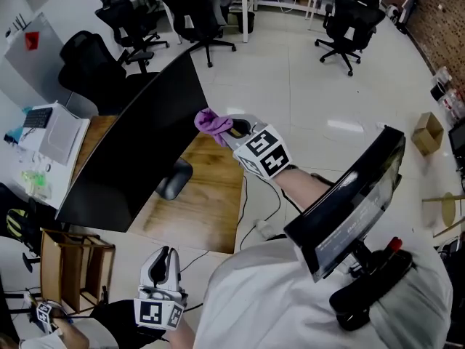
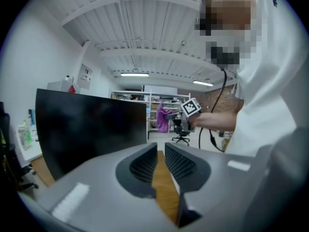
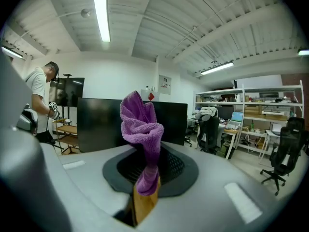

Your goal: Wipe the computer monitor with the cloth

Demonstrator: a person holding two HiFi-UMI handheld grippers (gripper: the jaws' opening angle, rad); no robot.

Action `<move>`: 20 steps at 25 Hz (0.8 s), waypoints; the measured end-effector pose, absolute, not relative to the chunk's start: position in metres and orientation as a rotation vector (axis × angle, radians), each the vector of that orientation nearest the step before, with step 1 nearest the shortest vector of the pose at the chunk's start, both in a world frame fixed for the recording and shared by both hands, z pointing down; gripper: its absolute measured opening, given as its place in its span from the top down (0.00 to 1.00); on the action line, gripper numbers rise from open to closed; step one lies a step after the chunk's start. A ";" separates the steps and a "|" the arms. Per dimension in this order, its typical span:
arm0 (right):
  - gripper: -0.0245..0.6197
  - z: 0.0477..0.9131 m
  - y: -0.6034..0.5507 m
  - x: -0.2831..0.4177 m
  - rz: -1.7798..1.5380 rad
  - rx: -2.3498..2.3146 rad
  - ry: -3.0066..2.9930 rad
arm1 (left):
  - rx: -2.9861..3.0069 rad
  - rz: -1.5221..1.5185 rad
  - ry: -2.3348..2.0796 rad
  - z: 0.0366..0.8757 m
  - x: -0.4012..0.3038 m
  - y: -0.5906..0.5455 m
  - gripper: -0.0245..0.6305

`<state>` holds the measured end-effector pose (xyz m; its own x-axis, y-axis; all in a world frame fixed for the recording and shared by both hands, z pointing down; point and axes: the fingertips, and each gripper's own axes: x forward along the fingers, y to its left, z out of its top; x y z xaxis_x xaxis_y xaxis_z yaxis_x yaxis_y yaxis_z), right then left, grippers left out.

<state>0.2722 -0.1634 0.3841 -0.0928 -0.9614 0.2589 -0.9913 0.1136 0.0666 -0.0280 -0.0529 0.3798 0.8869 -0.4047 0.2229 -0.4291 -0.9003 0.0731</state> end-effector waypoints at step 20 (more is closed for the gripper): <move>0.89 0.406 -0.111 0.247 0.213 1.895 -2.115 | 2.967 0.333 -0.452 0.383 0.004 -0.058 0.86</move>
